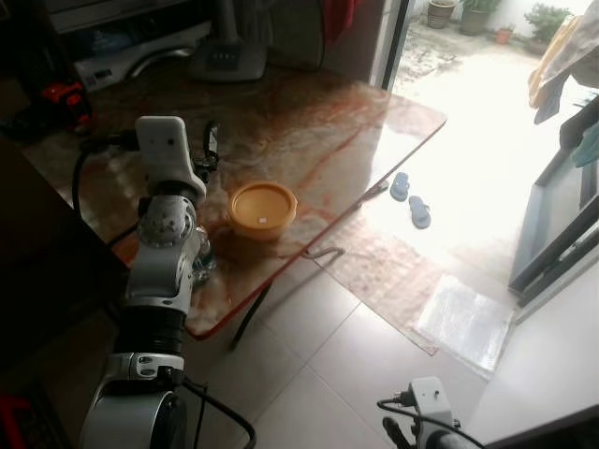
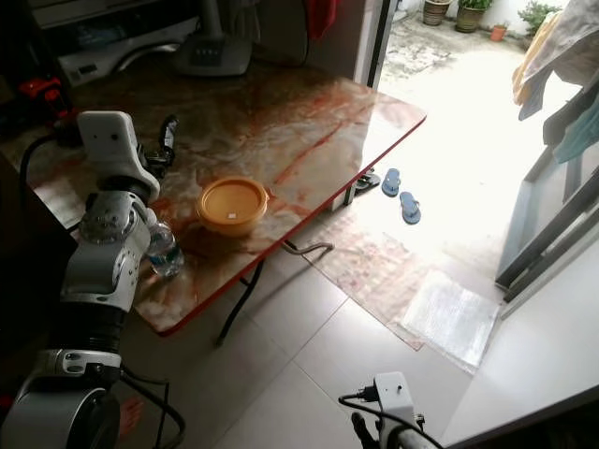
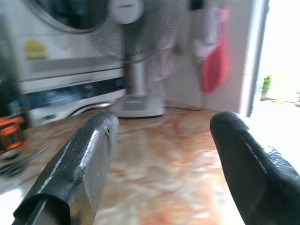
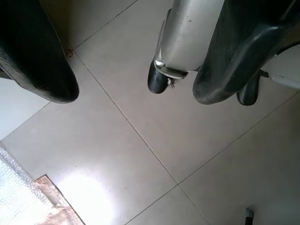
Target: Restocking fridge
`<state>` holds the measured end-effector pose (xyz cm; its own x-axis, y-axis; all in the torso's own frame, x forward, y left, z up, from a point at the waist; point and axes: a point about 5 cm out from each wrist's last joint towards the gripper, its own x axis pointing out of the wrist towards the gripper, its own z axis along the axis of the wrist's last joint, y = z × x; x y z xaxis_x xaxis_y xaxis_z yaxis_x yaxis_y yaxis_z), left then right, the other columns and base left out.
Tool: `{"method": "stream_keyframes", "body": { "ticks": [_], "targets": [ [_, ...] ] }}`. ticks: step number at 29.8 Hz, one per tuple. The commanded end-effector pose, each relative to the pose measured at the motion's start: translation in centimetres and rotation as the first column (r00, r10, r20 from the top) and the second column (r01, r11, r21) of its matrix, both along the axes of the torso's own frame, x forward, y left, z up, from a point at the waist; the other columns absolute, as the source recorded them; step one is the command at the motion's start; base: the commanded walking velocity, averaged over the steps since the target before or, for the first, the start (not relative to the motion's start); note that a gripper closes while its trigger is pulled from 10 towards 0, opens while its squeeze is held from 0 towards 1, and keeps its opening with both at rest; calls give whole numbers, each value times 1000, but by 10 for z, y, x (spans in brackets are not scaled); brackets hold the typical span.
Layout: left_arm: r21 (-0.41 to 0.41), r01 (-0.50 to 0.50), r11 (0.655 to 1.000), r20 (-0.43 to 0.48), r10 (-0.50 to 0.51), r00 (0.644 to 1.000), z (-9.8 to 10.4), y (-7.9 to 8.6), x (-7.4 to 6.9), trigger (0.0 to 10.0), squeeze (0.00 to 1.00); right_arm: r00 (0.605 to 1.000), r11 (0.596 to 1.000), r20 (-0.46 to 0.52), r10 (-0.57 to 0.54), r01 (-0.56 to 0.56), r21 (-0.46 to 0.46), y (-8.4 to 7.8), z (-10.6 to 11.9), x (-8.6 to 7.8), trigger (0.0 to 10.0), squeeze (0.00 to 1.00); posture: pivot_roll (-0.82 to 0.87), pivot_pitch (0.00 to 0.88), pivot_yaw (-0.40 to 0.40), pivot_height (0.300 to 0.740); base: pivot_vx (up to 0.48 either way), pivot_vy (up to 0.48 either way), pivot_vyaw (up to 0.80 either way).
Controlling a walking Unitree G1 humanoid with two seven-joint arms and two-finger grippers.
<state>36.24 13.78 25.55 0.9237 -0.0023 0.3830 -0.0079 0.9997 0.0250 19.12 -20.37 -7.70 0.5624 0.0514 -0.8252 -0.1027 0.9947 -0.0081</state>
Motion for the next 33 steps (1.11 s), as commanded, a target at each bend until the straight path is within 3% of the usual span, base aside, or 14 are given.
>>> {"method": "stream_keyframes", "body": {
  "ticks": [1,4,7,9,12,14,16,22,24,25,30,33],
  "targets": [
    [4,9,1000,18,-9,1000,11,-3,-2,10000,0,1000,1000,-7,-21,21,3,-1,-1,-2,10000,0,-83,34,-5,740,0,0,0],
    [19,26,999,21,-27,999,19,-8,-3,10000,0,1000,1000,-23,-16,16,1,0,-1,-1,10000,0,-76,31,-3,740,0,0,0],
    [94,71,993,45,-76,996,38,-10,-6,10000,0,1000,1000,-28,-13,13,1,1,-1,-1,10000,0,-44,27,0,740,0,0,0],
    [111,67,992,-13,-66,998,53,-3,-1,10000,0,999,1000,-35,-5,5,1,3,-1,0,10000,0,-30,31,8,740,0,0,0],
    [128,53,990,-73,-44,996,60,5,3,10000,0,999,1000,-36,-4,4,-1,3,-1,0,10000,0,-16,32,15,740,0,0,0],
    [31,36,999,-221,-28,975,59,23,10,10000,0,999,1000,-34,-8,8,1,5,-1,1,10000,0,-14,30,24,740,0,0,0],
    [47,127,991,-335,-104,936,48,26,13,10000,0,999,1000,-30,-13,14,8,6,-1,2,10000,0,-9,30,29,740,0,0,0],
    [130,219,967,-457,-138,879,28,27,12,10000,0,999,1000,-32,-7,7,11,6,-1,3,10000,0,-9,33,32,740,0,0,0],
    [182,290,940,-549,-147,823,15,26,8,10000,0,999,1000,-36,-2,2,9,6,-1,3,10000,0,-7,38,34,740,0,0,0],
    [182,290,940,-549,-147,823,15,26,8,10000,0,999,1000,-36,-2,2,9,6,-1,3,10000,0,-7,38,34,740,0,0,0],
    [256,411,875,-660,-153,736,17,35,7,10000,0,999,1000,-48,4,-4,3,7,-1,3,10000,0,9,44,41,740,0,0,0],
    [266,432,862,-679,-151,719,16,37,7,10000,0,999,1000,-49,2,-2,4,7,-1,3,10000,0,7,43,43,740,0,0,0]
  ]
}}
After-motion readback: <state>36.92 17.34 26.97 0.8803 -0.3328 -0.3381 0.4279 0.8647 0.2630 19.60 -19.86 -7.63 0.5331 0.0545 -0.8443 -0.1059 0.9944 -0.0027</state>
